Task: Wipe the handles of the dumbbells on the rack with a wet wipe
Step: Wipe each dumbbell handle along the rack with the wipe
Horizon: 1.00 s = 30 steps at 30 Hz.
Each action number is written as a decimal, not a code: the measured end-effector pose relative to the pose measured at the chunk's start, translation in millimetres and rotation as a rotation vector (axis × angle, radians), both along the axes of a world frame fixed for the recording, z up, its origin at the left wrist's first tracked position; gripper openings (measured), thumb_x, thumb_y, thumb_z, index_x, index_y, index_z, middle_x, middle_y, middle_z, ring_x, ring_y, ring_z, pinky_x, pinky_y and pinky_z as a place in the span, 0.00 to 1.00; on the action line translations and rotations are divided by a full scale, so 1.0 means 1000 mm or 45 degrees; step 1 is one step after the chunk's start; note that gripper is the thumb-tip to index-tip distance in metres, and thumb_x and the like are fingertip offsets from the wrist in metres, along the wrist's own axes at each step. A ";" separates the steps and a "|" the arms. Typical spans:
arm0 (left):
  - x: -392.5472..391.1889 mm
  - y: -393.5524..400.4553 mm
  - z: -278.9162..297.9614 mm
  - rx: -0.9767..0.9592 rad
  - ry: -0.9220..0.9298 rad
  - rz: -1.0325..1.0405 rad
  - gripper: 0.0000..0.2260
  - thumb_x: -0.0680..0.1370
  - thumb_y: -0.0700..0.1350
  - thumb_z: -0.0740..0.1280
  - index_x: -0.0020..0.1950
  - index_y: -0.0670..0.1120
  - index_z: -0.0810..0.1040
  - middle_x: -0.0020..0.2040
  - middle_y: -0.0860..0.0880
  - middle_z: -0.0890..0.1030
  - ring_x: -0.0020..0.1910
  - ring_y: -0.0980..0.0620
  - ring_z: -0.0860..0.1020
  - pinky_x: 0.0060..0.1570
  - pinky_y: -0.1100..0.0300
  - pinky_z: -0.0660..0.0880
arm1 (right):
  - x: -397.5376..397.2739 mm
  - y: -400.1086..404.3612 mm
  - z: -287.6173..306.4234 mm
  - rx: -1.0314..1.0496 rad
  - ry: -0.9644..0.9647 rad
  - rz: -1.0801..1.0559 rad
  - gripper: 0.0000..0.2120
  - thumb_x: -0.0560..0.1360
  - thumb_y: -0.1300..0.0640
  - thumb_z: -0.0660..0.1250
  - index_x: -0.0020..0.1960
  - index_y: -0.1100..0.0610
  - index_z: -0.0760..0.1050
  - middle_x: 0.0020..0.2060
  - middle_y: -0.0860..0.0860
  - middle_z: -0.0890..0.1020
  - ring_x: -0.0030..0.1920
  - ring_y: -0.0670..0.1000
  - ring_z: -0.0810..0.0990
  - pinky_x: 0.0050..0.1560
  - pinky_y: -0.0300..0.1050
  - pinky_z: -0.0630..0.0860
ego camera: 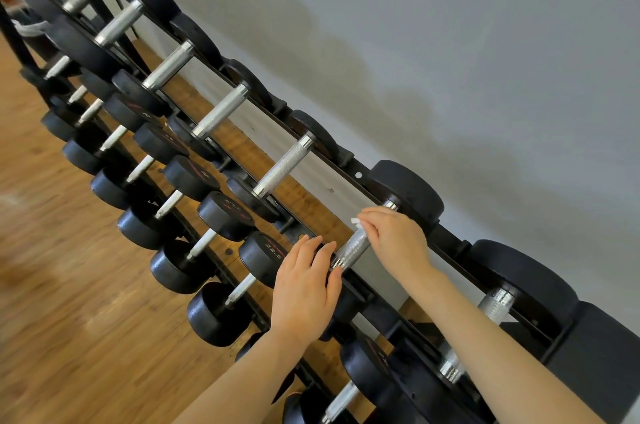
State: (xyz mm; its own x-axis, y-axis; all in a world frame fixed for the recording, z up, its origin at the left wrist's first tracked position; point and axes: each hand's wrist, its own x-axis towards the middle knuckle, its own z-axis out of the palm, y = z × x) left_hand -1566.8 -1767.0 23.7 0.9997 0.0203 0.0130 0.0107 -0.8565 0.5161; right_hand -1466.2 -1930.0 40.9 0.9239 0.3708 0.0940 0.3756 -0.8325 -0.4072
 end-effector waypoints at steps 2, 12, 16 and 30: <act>0.000 0.000 0.000 0.000 -0.005 -0.004 0.25 0.82 0.57 0.48 0.70 0.49 0.74 0.68 0.50 0.75 0.71 0.48 0.69 0.70 0.46 0.69 | -0.002 0.002 -0.004 0.040 -0.035 -0.028 0.12 0.80 0.57 0.63 0.59 0.59 0.80 0.56 0.52 0.82 0.54 0.50 0.82 0.52 0.42 0.77; -0.001 0.000 -0.004 0.002 -0.029 0.009 0.23 0.82 0.57 0.50 0.69 0.50 0.75 0.68 0.50 0.76 0.71 0.48 0.69 0.70 0.48 0.68 | -0.022 -0.003 -0.024 0.103 -0.235 0.090 0.18 0.80 0.48 0.56 0.59 0.55 0.80 0.57 0.50 0.82 0.48 0.47 0.84 0.39 0.37 0.80; 0.000 0.000 -0.004 -0.010 -0.040 0.011 0.23 0.82 0.56 0.51 0.69 0.49 0.76 0.68 0.50 0.76 0.71 0.48 0.70 0.69 0.47 0.69 | -0.026 0.001 -0.027 0.055 -0.228 0.190 0.17 0.80 0.49 0.57 0.58 0.54 0.81 0.57 0.48 0.82 0.46 0.46 0.83 0.39 0.38 0.81; -0.001 0.001 -0.003 -0.017 -0.047 0.006 0.23 0.82 0.57 0.50 0.68 0.49 0.76 0.67 0.50 0.76 0.71 0.48 0.70 0.68 0.46 0.70 | -0.021 -0.001 -0.025 0.186 -0.196 -0.083 0.15 0.78 0.53 0.62 0.60 0.57 0.80 0.57 0.50 0.83 0.54 0.48 0.83 0.48 0.43 0.82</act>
